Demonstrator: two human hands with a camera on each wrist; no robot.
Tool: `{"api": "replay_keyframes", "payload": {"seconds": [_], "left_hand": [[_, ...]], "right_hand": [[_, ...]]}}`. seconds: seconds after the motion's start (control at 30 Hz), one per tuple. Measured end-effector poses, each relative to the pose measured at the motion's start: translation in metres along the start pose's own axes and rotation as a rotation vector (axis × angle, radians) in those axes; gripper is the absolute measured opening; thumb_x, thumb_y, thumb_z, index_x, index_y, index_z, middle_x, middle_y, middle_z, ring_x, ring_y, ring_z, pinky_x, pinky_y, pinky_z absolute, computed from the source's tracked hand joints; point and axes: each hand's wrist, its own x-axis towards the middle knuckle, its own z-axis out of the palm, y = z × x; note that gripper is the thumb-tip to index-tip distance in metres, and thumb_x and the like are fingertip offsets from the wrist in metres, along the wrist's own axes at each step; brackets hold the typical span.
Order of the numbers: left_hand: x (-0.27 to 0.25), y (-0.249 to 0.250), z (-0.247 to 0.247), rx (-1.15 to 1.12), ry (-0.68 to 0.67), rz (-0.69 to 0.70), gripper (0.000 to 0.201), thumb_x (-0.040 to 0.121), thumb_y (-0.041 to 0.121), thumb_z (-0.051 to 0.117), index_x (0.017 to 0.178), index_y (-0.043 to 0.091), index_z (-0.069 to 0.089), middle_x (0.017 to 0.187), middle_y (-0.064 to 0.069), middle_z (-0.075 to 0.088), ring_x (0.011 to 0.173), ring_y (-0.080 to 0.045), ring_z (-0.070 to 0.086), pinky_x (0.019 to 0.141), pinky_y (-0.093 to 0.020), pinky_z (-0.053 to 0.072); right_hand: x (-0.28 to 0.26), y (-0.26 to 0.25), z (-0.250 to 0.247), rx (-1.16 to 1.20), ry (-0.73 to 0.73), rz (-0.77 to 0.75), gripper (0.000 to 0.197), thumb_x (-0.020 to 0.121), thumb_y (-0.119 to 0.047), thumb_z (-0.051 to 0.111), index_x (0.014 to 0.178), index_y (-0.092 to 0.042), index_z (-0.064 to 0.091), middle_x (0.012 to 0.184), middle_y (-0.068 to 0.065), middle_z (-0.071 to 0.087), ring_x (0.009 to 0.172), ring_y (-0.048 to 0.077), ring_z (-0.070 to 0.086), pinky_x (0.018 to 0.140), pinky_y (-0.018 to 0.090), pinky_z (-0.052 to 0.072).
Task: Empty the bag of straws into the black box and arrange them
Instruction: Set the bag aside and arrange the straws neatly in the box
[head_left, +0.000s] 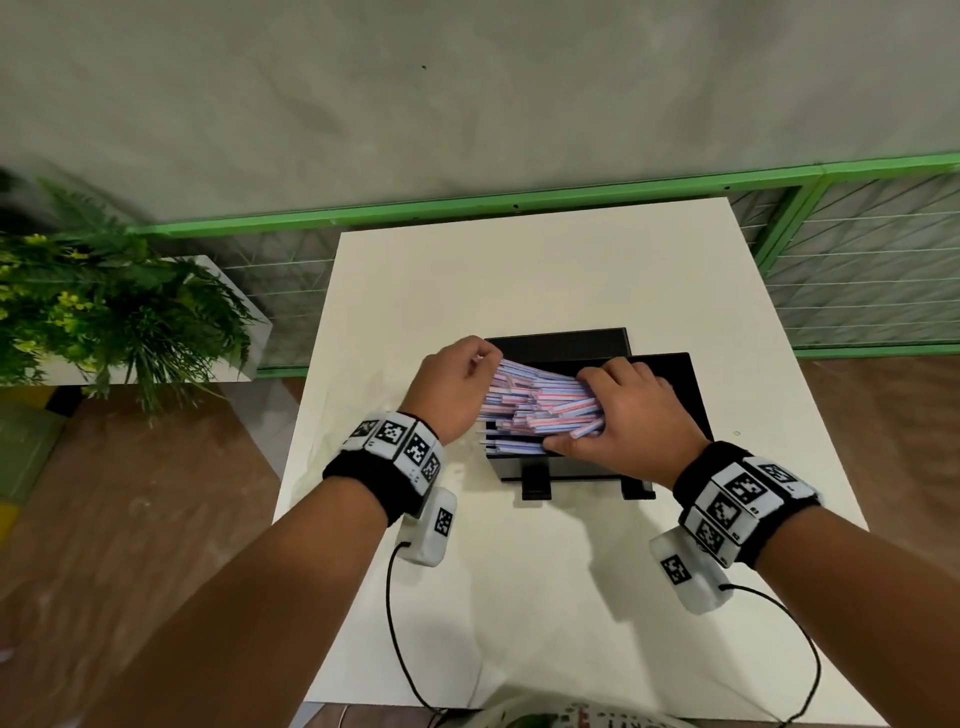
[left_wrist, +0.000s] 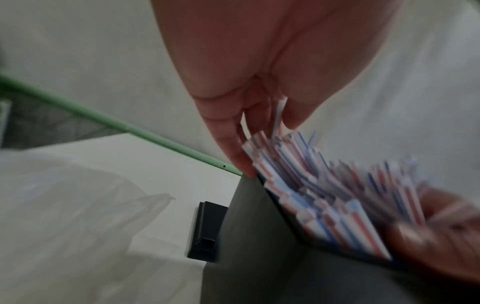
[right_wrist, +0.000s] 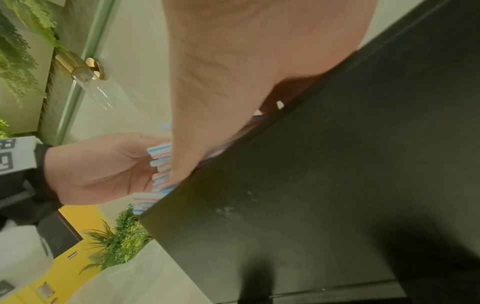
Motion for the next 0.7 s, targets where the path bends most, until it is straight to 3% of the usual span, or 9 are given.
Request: {"api": "replay_keyframes", "payload": {"seconds": [0.1, 0.23, 0.33, 0.4, 0.5, 0.6, 0.7], "left_hand": [[-0.003, 0.004, 0.004, 0.033, 0.018, 0.019, 0.021, 0.101, 0.037, 0.059, 0.104, 0.019, 0.068, 0.091, 0.005, 0.07, 0.084, -0.014, 0.064, 0.081, -0.029, 0.05], [-0.005, 0.005, 0.002, 0.06, 0.067, 0.062, 0.033, 0.084, 0.052, 0.077, 0.098, 0.022, 0.068, 0.092, 0.01, 0.068, 0.085, -0.007, 0.063, 0.077, -0.02, 0.049], [-0.007, 0.004, 0.003, 0.217, 0.005, 0.232, 0.025, 0.085, 0.044, 0.078, 0.096, 0.022, 0.07, 0.095, 0.005, 0.064, 0.089, -0.012, 0.062, 0.083, -0.029, 0.051], [-0.005, 0.005, 0.004, 0.233, 0.008, 0.292, 0.014, 0.089, 0.032, 0.077, 0.096, 0.021, 0.074, 0.095, 0.001, 0.064, 0.087, -0.015, 0.062, 0.085, -0.036, 0.054], [-0.001, 0.009, 0.0, 0.247, 0.052, 0.34, 0.006, 0.089, 0.021, 0.076, 0.093, 0.017, 0.077, 0.093, -0.001, 0.066, 0.083, -0.015, 0.062, 0.084, -0.038, 0.054], [0.003, 0.013, -0.013, 0.294, 0.043, 0.39, 0.01, 0.09, 0.024, 0.075, 0.094, 0.015, 0.077, 0.092, 0.0, 0.069, 0.082, -0.016, 0.063, 0.082, -0.038, 0.055], [0.005, 0.013, -0.024, 0.382, -0.045, 0.341, 0.014, 0.093, 0.034, 0.071, 0.096, 0.021, 0.076, 0.091, 0.004, 0.071, 0.082, -0.015, 0.065, 0.084, -0.04, 0.054]], "right_hand": [[0.001, -0.002, -0.002, -0.023, -0.005, 0.024, 0.105, 0.06, -0.1, 0.036, 0.128, -0.022, 0.055, 0.116, 0.003, 0.057, 0.109, 0.028, 0.054, 0.093, 0.044, 0.047], [-0.008, 0.0, 0.0, 0.058, 0.071, -0.046, 0.109, 0.063, -0.099, 0.043, 0.137, -0.019, 0.051, 0.121, 0.004, 0.054, 0.112, 0.027, 0.051, 0.098, 0.043, 0.043], [-0.011, 0.001, -0.003, 0.136, 0.112, -0.133, 0.1, 0.07, -0.092, 0.05, 0.139, -0.019, 0.05, 0.126, 0.004, 0.05, 0.116, 0.024, 0.048, 0.102, 0.042, 0.039], [-0.012, 0.003, -0.004, 0.166, 0.127, -0.157, 0.089, 0.078, -0.085, 0.05, 0.138, -0.019, 0.05, 0.128, 0.004, 0.049, 0.117, 0.023, 0.047, 0.103, 0.041, 0.039], [-0.011, 0.006, -0.002, 0.177, 0.1, -0.152, 0.078, 0.085, -0.079, 0.046, 0.135, -0.02, 0.052, 0.124, 0.003, 0.05, 0.112, 0.023, 0.048, 0.098, 0.045, 0.043], [-0.009, 0.007, 0.001, 0.176, 0.061, -0.132, 0.08, 0.085, -0.083, 0.04, 0.135, -0.021, 0.051, 0.121, 0.001, 0.051, 0.108, 0.023, 0.048, 0.096, 0.046, 0.045], [-0.008, 0.005, 0.003, 0.167, 0.063, -0.111, 0.081, 0.085, -0.085, 0.036, 0.134, -0.022, 0.05, 0.121, 0.001, 0.05, 0.107, 0.023, 0.049, 0.096, 0.046, 0.046]]}}
